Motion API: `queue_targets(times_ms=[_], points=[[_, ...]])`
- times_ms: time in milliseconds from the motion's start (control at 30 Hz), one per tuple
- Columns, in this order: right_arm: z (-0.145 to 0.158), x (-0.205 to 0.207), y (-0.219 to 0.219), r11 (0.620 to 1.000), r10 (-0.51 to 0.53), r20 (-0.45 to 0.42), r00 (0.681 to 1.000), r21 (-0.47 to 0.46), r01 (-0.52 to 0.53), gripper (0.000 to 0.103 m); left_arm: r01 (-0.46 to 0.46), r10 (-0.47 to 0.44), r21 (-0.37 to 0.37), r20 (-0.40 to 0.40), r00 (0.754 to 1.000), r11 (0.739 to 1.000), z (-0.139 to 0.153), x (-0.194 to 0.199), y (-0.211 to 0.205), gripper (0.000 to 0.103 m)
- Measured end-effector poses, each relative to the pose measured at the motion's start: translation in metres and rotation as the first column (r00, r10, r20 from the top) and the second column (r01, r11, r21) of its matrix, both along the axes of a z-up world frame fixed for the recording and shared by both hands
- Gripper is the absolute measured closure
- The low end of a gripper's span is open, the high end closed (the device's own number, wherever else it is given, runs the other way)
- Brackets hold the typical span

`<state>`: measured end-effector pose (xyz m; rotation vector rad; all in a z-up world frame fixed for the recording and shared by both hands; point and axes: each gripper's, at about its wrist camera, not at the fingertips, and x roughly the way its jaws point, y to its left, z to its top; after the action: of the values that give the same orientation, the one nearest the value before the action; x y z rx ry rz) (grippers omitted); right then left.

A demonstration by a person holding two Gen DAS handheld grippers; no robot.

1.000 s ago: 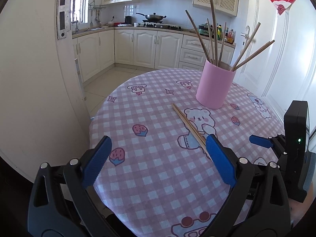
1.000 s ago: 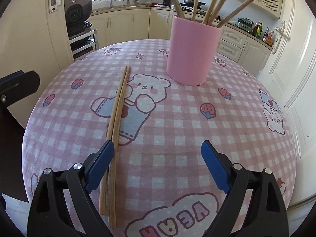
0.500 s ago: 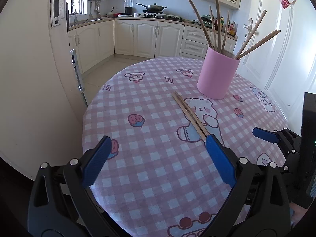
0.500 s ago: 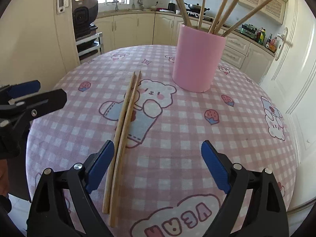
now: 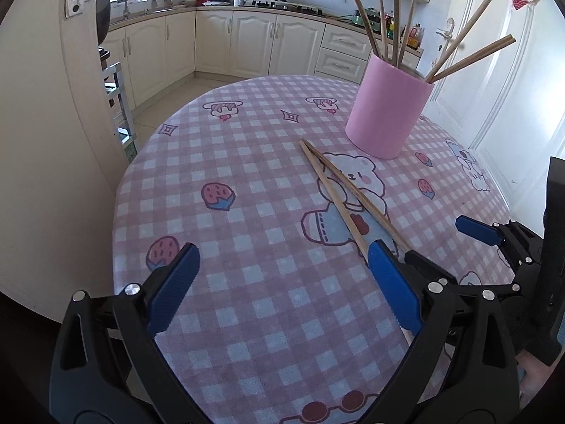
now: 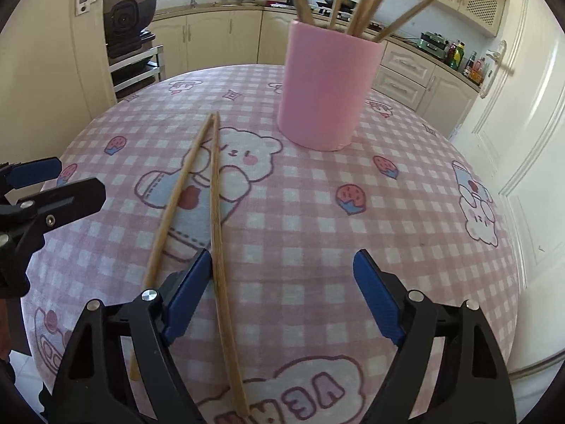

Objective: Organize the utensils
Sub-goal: 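Move both grippers back toward the last chopsticks on the table, then close the left gripper on a chopstick while the right gripper grasps another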

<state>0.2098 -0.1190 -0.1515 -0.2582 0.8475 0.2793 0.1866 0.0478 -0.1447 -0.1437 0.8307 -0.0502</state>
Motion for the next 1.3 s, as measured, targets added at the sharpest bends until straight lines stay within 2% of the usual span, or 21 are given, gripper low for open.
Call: queue_targets(times_ms=[167, 400, 500, 667, 933, 1033, 1133, 1200, 1233, 1300], points=[[-0.001, 0.006, -0.015, 0.997, -0.044, -0.041, 0.998, 0.067, 0.047, 0.024, 0.024, -0.023, 0.022, -0.045, 0.999, 0.999, -0.009, 0.017, -0.015, 0.009], [-0.002, 0.006, -0.013, 0.997, -0.044, -0.046, 0.998, 0.066, 0.047, 0.024, 0.038, -0.024, 0.152, -0.093, 0.995, 0.988, -0.018, 0.042, -0.041, 0.009], [-0.002, 0.006, -0.013, 0.997, -0.045, -0.044, 0.998, 0.063, 0.047, 0.024, 0.017, -0.001, 0.157, -0.102, 0.995, 0.987, -0.024, 0.047, -0.037, 0.009], [-0.002, 0.008, -0.017, 0.996, -0.043, -0.050, 0.998, 0.074, 0.046, 0.024, 0.050, -0.034, 0.156, -0.102, 0.994, 0.987, -0.023, 0.044, -0.026, 0.015], [-0.002, 0.008, -0.017, 0.996, -0.042, -0.049, 0.998, 0.070, 0.045, 0.023, -0.017, 0.032, 0.137, -0.112, 0.993, 0.990, -0.022, 0.039, 0.007, 0.015], [-0.002, 0.008, -0.018, 0.997, -0.042, -0.049, 0.998, 0.069, 0.045, 0.023, 0.003, 0.012, 0.133, -0.114, 0.993, 0.991, -0.021, 0.049, 0.004, 0.021], [-0.002, 0.008, -0.017, 0.997, -0.043, -0.049, 0.998, 0.068, 0.046, 0.023, 0.063, -0.046, 0.139, -0.120, 0.992, 0.988, -0.019, 0.066, -0.008, 0.032], [-0.002, 0.008, -0.017, 0.997, -0.043, -0.049, 0.998, 0.067, 0.046, 0.023, 0.090, -0.071, 0.152, -0.124, 0.990, 0.984, -0.017, 0.079, -0.015, 0.048], [-0.002, 0.008, -0.017, 0.997, -0.043, -0.048, 0.998, 0.064, 0.046, 0.023, 0.101, -0.082, 0.147, -0.130, 0.988, 0.984, -0.016, 0.087, -0.017, 0.052], [-0.003, 0.009, -0.016, 0.997, -0.047, -0.045, 0.998, 0.056, 0.049, 0.022, 0.104, -0.085, 0.135, -0.140, 0.987, 0.985, -0.014, 0.097, -0.017, 0.070]])
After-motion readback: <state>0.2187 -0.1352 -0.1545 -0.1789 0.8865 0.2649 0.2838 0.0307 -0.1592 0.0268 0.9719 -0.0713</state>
